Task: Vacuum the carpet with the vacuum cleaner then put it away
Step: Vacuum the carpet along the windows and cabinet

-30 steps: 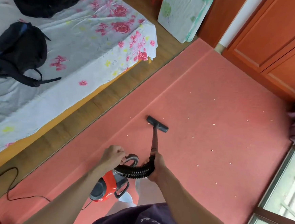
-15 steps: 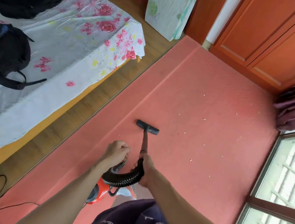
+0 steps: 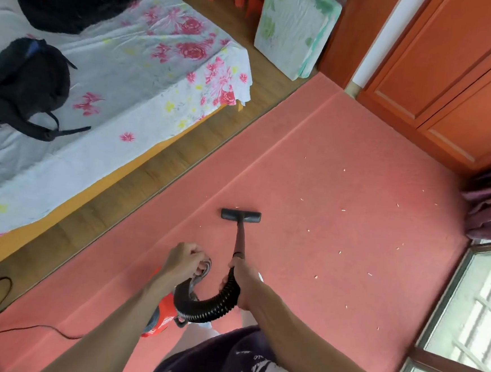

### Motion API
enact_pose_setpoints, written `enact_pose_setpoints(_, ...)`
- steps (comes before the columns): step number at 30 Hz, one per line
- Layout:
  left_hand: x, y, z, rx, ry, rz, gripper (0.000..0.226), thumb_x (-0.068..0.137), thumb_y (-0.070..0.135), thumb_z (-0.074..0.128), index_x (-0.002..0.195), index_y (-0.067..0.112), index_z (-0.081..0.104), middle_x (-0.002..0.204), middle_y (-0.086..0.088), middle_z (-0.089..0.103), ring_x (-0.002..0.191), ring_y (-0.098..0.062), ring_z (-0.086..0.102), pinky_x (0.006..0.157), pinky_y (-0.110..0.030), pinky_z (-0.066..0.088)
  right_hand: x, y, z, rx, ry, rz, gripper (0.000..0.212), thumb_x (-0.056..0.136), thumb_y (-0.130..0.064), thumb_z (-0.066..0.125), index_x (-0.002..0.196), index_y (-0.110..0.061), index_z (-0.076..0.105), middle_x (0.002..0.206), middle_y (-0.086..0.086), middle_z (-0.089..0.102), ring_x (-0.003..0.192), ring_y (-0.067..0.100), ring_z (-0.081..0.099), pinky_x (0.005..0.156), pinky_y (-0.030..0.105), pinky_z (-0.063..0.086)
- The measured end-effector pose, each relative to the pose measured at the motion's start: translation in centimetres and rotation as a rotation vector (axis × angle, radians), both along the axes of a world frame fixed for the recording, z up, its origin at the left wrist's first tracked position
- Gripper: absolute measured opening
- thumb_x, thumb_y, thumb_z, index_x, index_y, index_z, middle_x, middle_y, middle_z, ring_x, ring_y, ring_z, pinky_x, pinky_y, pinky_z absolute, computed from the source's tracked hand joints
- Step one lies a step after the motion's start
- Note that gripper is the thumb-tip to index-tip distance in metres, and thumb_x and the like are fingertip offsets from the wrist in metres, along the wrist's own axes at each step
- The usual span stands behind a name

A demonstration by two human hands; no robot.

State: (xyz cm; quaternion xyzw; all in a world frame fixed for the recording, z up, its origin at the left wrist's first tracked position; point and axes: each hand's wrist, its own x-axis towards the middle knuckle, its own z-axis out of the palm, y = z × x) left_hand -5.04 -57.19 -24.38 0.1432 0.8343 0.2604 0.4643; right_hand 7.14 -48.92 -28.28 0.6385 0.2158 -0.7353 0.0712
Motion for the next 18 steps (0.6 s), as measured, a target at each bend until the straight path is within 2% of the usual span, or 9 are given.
enact_pose_setpoints(6, -0.2, 3.7, 0.3, 0.005, -0.017, 0.083, 0.022, 0.090, 0.001, 0.054, 0.071, 0.007, 0.064, 0.068, -0.010, 0.066, 0.059, -0.021, 0.060, 0.057, -0.029, 0.050, 0.1, 6.9, -0.5, 0.037, -0.009, 0.151, 0.011, 0.091, -0.007, 0.046, 0.101, -0.003, 0.046, 0.059, 0.008, 0.046, 0.045, 0.020, 0.046, 0.045, 0.026, 0.045)
enact_pose_setpoints(10, 0.1, 6.4, 0.4, 0.006, -0.023, 0.074, 0.019, 0.092, 0.003, 0.054, 0.075, 0.007, 0.062, 0.077, -0.013, 0.068, 0.061, -0.018, 0.060, 0.053, -0.022, 0.049, 0.0, 10.4, -0.6, 0.089, -0.009, 0.183, 0.018, 0.094, -0.005, 0.045, 0.112, -0.001, 0.046, 0.060, 0.008, 0.044, 0.045, 0.019, 0.044, 0.042, 0.024, 0.044)
enact_pose_setpoints(13, 0.3, 8.4, 0.4, 0.013, -0.024, 0.056, 0.015, 0.093, 0.005, 0.054, 0.083, 0.003, 0.065, 0.083, -0.017, 0.069, 0.065, -0.021, 0.061, 0.057, -0.025, 0.051, 0.2, 11.7, 0.2, 0.097, -0.008, 0.163, 0.016, 0.095, -0.004, 0.045, 0.110, -0.001, 0.046, 0.063, 0.008, 0.044, 0.046, 0.019, 0.044, 0.043, 0.026, 0.044)
enact_pose_setpoints(16, 0.4, 10.2, 0.4, 0.017, -0.021, 0.054, 0.012, 0.091, 0.006, 0.057, 0.087, 0.001, 0.067, 0.079, -0.015, 0.069, 0.064, -0.022, 0.062, 0.059, -0.028, 0.052, 1.4, 11.7, 1.3, 0.059, -0.001, 0.184, 0.020, 0.095, -0.004, 0.045, 0.115, 0.000, 0.047, 0.066, 0.008, 0.045, 0.046, 0.018, 0.045, 0.041, 0.023, 0.045)
enact_pose_setpoints(18, 0.6, 11.2, 0.5, 0.015, -0.012, 0.051, 0.012, 0.091, 0.008, 0.058, 0.089, 0.000, 0.067, 0.077, -0.012, 0.068, 0.064, -0.020, 0.062, 0.057, -0.025, 0.051, 2.5, 11.6, 1.3, 0.039, -0.014, 0.210, 0.024, 0.094, -0.004, 0.046, 0.117, 0.001, 0.047, 0.067, 0.009, 0.046, 0.045, 0.019, 0.046, 0.040, 0.022, 0.044)
